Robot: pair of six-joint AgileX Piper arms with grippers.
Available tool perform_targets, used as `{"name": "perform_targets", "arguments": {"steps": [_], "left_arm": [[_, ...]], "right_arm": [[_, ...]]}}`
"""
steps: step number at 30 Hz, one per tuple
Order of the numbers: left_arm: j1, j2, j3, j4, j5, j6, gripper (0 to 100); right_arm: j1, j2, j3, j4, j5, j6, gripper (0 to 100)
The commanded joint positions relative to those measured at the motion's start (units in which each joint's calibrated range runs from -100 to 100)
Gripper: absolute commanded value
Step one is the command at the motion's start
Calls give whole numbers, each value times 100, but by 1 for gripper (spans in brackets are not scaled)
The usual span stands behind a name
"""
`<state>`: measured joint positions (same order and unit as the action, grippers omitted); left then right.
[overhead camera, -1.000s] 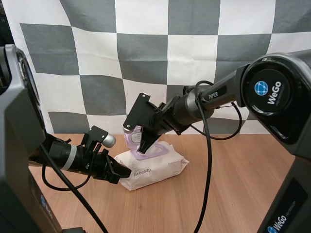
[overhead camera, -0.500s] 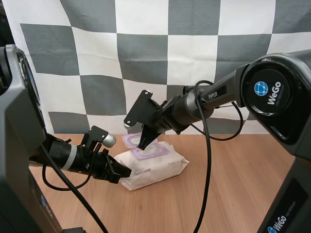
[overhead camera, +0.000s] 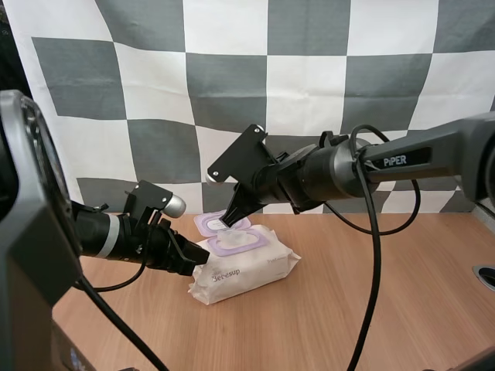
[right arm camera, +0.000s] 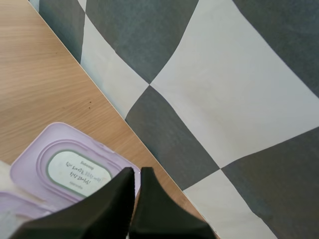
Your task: Open the wet wipes lid
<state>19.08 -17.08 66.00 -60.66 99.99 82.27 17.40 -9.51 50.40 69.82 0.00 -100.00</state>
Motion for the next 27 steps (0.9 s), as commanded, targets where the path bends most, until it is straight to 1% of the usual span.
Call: {"name": "perform_targets", "arguments": {"steps": [1,2,3,4,8,13,14,16,19,20,22,23,25,27], "left_arm": [[5,-413,0,1,1,-246,72],[5,-571,0,1,-111,-371,80],[5,-740,0,1,-260,-460,86],[5,-916,0,1,-461,-543,90],[5,-1669,0,1,-1221,-811,90],[5,-2795,0,5,-2003,-1123,90],[5,-3105,0,5,-2253,-1256,90],[5,-3574,0,5,-2664,-1549,90],[5,-4380,0,-8,-3183,-2063,90],[5,-4567,0,-33,-3231,-2133,90],[5,-5063,-12,-125,-3307,-2458,90],[5,-5278,-40,-160,-3307,-2621,90],[5,-5622,-117,-250,-3307,-2998,90],[5,-5971,-282,-352,-3334,-3503,90]], "right_arm": [[3,-157,108,202,-183,0,39],[3,-267,159,310,-350,0,44],[3,-394,205,384,-608,0,47],[3,-541,264,458,-903,0,48],[3,-1288,415,651,-1878,0,49],[3,-2577,473,730,-2073,0,49],[3,-2854,501,856,-2312,0,49],[-4,-3150,570,1053,-3013,0,49],[-4,-3512,789,1032,-4578,0,48],[-4,-3581,828,1032,-4754,0,47],[-4,-3908,950,1089,-5240,0,41],[-4,-4089,971,1179,-5453,0,35],[-4,-4395,963,1345,-5980,0,21],[-11,-4753,963,1325,-6535,0,1]]}}
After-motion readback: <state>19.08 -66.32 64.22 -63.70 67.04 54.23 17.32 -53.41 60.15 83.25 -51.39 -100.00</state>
